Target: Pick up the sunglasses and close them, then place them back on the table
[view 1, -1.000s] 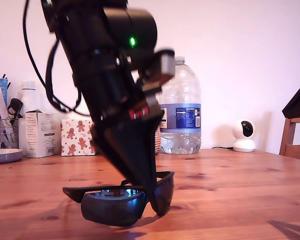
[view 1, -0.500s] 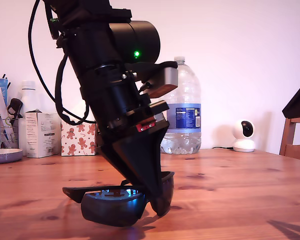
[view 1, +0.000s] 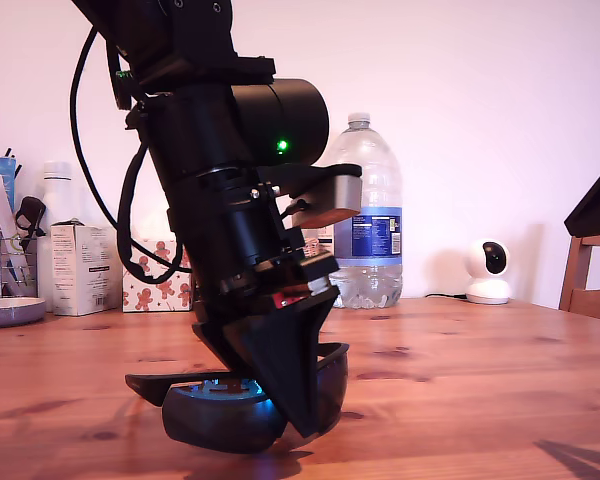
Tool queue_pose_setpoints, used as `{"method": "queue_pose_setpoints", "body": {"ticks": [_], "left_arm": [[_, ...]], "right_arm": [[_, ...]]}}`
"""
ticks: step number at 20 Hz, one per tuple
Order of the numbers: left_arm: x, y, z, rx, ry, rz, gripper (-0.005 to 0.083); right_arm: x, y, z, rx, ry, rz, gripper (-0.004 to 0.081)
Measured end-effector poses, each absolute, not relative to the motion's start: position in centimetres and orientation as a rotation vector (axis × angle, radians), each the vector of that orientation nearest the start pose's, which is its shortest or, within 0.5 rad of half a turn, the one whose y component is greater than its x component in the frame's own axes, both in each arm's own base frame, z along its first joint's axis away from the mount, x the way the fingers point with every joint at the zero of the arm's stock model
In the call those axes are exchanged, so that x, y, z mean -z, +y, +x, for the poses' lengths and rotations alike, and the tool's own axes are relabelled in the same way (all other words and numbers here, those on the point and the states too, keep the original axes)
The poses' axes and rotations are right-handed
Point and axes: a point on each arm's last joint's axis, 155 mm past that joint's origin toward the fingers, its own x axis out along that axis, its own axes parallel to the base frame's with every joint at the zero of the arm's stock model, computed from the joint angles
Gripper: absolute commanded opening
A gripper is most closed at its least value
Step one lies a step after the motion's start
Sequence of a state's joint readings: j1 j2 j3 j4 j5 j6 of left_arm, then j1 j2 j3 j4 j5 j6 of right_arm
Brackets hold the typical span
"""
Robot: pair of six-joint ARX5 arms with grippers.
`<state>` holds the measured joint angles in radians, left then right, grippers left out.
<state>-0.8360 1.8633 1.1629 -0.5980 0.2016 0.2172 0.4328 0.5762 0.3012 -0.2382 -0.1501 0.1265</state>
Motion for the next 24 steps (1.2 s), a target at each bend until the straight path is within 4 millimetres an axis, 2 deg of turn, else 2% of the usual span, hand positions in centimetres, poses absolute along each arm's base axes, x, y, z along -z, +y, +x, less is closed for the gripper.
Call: {"method": "queue_pose_setpoints", "body": {"ticks": [3,9,13,16,18,21,24], "left_arm": [[-0.6,-31.5,23.2,1.048,1.180,0.612,0.0129],[-0.5,-31.4,22.8,1.107,1.155,0.678,0.0124],[-0.4,-30.7,21.7,1.177,1.160,0.760,0.0124],[-0.6,-30.7,20.8,1.245,1.151,0.792,0.0064],[-1.5,-31.0,20.7,1.261,1.120,0.791,0.0054],[-4.7,-31.5,21.1,1.273,1.020,0.775,0.0054],[-7.3,-31.9,21.0,1.288,0.943,0.751,0.0029]], "right_arm": [[-11.6,13.7,23.2,-0.536,0.550,0.047,-0.0011],[-11.6,13.7,23.2,-0.536,0.550,0.047,-0.0011],[-12.0,13.8,23.4,-0.537,0.531,0.050,-0.0011],[-12.4,13.9,23.6,-0.537,0.515,0.052,-0.0011],[-12.4,13.7,23.7,-0.529,0.514,0.054,-0.0011],[-12.4,13.5,23.8,-0.518,0.516,0.064,-0.0011],[-12.8,13.2,24.2,-0.492,0.517,0.148,-0.0011]]}}
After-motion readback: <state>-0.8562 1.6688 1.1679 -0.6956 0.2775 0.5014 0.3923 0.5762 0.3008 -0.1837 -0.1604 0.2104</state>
